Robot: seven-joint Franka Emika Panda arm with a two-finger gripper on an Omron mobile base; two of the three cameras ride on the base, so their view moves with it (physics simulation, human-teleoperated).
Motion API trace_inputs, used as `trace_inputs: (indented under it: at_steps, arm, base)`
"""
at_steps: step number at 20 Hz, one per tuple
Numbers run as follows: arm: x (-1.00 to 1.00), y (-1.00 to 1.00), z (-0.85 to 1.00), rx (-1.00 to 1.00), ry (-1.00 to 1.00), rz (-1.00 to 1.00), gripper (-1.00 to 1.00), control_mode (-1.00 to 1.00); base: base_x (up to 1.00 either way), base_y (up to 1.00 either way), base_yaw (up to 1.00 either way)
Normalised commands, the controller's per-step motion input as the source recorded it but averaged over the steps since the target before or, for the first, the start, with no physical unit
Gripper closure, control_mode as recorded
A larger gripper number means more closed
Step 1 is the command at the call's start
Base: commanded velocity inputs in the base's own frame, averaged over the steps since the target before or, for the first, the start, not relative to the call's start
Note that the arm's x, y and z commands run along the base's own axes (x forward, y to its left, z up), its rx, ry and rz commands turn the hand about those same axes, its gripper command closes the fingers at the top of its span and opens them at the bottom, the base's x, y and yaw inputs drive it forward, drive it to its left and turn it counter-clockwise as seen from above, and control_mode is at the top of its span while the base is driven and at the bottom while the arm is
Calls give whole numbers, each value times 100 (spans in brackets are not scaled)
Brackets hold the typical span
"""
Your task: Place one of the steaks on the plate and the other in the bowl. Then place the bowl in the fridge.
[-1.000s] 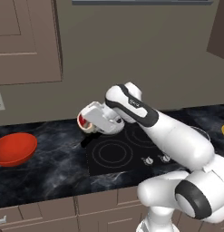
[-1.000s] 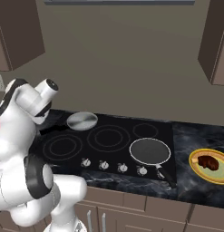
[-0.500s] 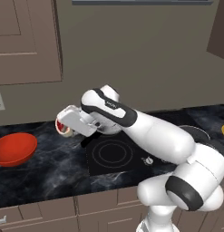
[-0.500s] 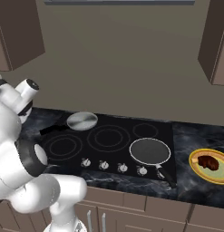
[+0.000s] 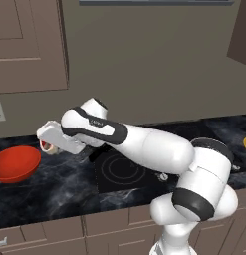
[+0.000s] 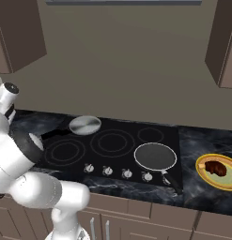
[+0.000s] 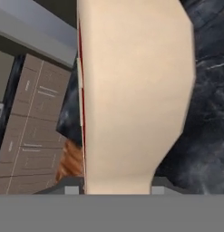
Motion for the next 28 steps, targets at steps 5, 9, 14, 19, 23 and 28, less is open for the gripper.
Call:
trace_inputs:
  at_steps: [5, 9, 14, 19, 23, 28]
  arm:
    - [3, 62, -1, -5, 1, -7, 100, -100]
    - [14, 41, -3, -4, 4, -9, 100, -100]
    - [16, 22, -14, -8, 3, -15, 100, -100]
    - [21, 29, -14, -11, 3, -16, 100, -100]
    - [33, 46, 0, -5, 12, -14, 100, -100]
    - [37, 48, -7, -6, 18, -11, 100, -100]
  base:
    - [0, 0, 0]
    - [0, 0, 0]
    - [0, 0, 0]
    - [0, 0, 0]
    - [0, 0, 0]
    - [0, 0, 0]
